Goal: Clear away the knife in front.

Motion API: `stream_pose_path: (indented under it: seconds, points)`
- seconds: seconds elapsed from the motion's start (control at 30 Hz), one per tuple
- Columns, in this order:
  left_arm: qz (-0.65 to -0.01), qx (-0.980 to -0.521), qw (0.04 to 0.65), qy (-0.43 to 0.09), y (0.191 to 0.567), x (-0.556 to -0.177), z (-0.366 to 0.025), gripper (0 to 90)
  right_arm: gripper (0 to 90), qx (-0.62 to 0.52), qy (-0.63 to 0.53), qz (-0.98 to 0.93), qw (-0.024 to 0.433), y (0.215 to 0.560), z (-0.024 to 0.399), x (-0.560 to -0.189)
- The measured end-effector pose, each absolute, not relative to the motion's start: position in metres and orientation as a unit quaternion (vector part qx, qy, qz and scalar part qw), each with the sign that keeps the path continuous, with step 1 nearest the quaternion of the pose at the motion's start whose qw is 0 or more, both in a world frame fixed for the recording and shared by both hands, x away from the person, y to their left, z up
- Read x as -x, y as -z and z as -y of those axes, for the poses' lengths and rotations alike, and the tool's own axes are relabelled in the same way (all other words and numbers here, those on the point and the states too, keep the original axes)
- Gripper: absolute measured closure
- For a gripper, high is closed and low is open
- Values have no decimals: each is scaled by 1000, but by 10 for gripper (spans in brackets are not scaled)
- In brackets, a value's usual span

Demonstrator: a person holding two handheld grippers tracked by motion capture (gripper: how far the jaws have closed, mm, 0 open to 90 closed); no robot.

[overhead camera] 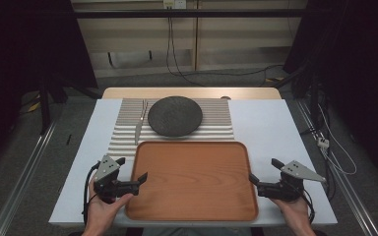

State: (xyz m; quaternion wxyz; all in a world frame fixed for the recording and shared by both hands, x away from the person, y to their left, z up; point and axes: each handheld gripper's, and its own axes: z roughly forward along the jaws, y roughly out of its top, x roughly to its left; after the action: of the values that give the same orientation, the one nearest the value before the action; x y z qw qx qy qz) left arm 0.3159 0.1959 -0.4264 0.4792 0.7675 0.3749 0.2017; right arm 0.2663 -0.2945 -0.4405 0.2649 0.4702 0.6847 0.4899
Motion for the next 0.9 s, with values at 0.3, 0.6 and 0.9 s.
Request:
stream_pose_path:
  seconds: [0.3, 0.6, 0.9]
  points:
    - [-374, -779, 462, -198, 425, -318, -190, 56, 9, -468, -487, -690, 261, 442, 294, -268]
    - [-379, -791, 446, -177, 419, -328, -189, 98, 9, -468, -484, -693, 256, 442, 293, -268]
    - [-393, -786, 446, -172, 413, -341, -192, 93, 9, -467, -482, -696, 257, 442, 290, -269]
